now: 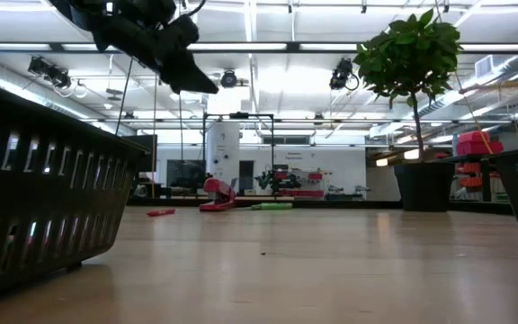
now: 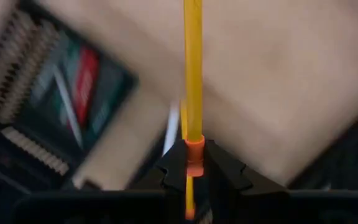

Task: Sort crayons/erasers/pens/pencils in bins
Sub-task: Put the yellow pencil into the right black bin, then put the red crayon into the middle right black bin

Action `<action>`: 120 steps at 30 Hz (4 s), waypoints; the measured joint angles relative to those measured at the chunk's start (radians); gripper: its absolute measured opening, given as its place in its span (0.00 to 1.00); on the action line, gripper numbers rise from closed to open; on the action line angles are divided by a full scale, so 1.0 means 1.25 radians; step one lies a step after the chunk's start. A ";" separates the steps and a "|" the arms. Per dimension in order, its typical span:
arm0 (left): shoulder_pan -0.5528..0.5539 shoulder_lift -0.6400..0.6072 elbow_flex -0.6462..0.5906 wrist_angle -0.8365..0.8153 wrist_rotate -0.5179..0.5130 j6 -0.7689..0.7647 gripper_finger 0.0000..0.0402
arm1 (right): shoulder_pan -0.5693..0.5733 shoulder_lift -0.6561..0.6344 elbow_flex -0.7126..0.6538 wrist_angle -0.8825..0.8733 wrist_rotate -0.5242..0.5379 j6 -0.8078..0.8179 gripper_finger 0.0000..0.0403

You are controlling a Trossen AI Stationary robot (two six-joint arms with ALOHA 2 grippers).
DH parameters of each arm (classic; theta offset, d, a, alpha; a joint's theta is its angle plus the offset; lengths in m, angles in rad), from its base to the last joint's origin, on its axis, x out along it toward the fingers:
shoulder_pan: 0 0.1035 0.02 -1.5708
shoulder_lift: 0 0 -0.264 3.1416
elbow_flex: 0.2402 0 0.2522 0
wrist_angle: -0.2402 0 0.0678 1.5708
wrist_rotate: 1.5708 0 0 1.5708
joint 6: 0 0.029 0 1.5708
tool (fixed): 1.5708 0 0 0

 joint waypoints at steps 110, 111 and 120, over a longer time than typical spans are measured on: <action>-0.204 0.335 0.001 -0.293 -0.329 -0.587 0.39 | 0.156 0.150 0.000 -0.281 -0.095 -0.167 0.23; -0.205 0.335 0.001 -0.292 -0.328 -0.581 0.38 | 0.156 0.150 0.000 -0.281 -0.095 -0.166 0.23; -0.209 0.335 0.001 -0.240 -0.257 -0.578 0.36 | 0.156 0.150 0.000 -0.268 -0.095 -0.128 0.23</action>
